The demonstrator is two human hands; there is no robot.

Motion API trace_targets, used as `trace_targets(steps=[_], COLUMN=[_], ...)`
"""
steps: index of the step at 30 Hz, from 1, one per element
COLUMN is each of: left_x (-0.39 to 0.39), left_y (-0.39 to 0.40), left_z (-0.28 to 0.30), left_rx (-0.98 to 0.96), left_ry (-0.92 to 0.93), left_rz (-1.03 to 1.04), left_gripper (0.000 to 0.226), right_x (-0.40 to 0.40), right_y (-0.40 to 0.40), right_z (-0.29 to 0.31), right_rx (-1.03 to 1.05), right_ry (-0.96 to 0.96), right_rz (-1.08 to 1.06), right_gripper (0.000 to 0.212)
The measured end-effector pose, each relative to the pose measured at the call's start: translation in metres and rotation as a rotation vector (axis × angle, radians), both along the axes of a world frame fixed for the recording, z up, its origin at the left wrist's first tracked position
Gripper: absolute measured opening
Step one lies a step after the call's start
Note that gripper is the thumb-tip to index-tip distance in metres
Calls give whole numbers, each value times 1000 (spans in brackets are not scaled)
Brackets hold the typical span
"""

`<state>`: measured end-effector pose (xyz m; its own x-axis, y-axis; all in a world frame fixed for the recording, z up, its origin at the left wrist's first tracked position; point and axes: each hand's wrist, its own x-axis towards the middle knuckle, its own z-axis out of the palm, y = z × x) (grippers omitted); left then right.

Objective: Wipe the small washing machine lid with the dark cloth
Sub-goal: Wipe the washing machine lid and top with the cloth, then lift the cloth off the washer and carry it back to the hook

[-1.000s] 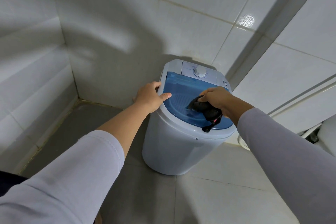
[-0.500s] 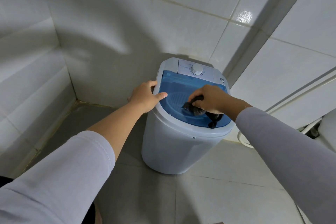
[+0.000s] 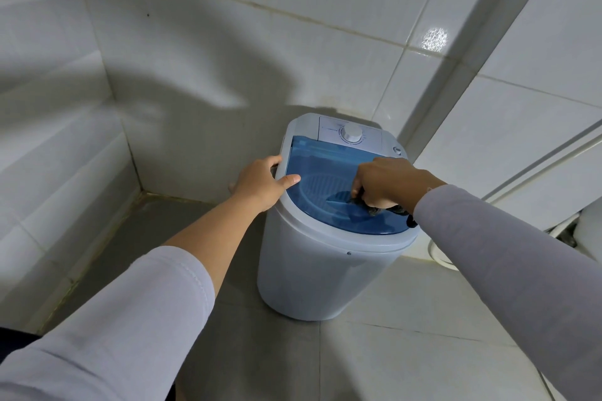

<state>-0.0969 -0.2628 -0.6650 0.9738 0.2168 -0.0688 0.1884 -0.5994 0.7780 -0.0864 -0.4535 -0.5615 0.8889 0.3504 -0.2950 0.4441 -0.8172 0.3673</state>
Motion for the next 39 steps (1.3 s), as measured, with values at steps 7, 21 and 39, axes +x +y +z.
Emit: trace_targets(steps=[7,21,39], left_x=[0,-1,-19], left_y=[-1,-2,-31], left_z=[0,1,28], left_rx=[1,-14,114], left_ry=[-4,-13,-155], left_rz=[-3,4,-5], left_gripper=[68,66,45], right_x=[1,-4,-11], right_y=[-6,-19,-59], right_z=[25,-1,9], right_rx=[133,341,954], right_ry=[-56,76,122], right_rz=[-67,-115,-486], right_gripper=[32,27,24])
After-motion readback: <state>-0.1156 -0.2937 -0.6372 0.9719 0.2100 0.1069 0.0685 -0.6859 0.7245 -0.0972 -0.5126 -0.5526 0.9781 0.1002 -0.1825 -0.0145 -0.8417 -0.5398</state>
